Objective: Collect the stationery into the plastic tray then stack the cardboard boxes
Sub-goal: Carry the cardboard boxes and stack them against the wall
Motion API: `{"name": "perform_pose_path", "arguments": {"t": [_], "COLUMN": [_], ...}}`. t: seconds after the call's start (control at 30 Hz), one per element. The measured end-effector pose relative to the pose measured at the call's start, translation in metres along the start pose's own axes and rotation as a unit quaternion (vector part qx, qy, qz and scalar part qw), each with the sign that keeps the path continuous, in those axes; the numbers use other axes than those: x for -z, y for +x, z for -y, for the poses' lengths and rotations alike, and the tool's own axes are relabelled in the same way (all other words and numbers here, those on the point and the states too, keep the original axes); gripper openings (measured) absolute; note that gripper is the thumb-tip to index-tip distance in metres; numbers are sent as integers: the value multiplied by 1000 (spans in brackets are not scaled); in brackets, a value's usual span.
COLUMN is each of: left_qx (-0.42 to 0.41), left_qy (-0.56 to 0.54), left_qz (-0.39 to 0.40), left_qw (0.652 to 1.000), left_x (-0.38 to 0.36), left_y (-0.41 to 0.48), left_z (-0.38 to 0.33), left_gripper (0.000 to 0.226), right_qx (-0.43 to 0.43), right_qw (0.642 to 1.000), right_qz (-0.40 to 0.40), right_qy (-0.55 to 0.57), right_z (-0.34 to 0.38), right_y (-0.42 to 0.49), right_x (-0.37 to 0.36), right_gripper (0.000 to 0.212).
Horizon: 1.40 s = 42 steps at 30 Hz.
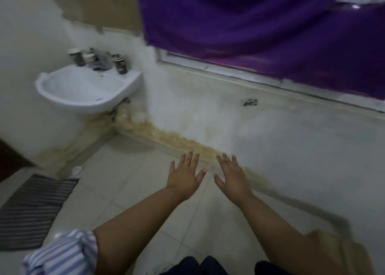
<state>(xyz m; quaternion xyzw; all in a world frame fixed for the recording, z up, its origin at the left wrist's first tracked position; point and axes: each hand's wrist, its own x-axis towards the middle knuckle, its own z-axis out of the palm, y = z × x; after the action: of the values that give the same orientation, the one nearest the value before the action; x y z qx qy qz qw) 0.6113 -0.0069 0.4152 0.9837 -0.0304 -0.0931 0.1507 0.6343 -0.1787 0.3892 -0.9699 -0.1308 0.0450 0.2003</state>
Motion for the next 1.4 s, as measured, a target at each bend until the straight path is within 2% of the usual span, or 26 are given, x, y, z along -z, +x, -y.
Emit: {"name": "perform_pose_path", "arguments": {"t": [0.33, 0.6, 0.87, 1.07, 1.23, 1.4], "left_qx": [228, 379, 486, 520, 542, 569], "left_qy": [-44, -84, -144, -162, -217, -238], "left_qz": [-48, -98, -108, -117, -129, -149], "left_qw": [972, 917, 855, 830, 801, 772], "left_x": [15, 11, -30, -81, -136, -230], "left_y": [-119, -186, -214, -214, -202, -182], "left_z": [149, 200, 233, 264, 298, 354], "left_gripper": [64, 64, 65, 66, 65, 64], "right_qx": [193, 328, 368, 362, 344, 329], "right_qw": [976, 928, 897, 891, 891, 897], "right_qz": [104, 177, 245, 274, 294, 294], "right_qy": [9, -3, -6, -7, 7, 13], "right_z": [159, 238, 266, 273, 268, 247], "right_y": [13, 16, 18, 20, 26, 39], "right_x": [-81, -121, -167, -229, -304, -422], "right_gripper": [62, 62, 61, 61, 59, 58]}}
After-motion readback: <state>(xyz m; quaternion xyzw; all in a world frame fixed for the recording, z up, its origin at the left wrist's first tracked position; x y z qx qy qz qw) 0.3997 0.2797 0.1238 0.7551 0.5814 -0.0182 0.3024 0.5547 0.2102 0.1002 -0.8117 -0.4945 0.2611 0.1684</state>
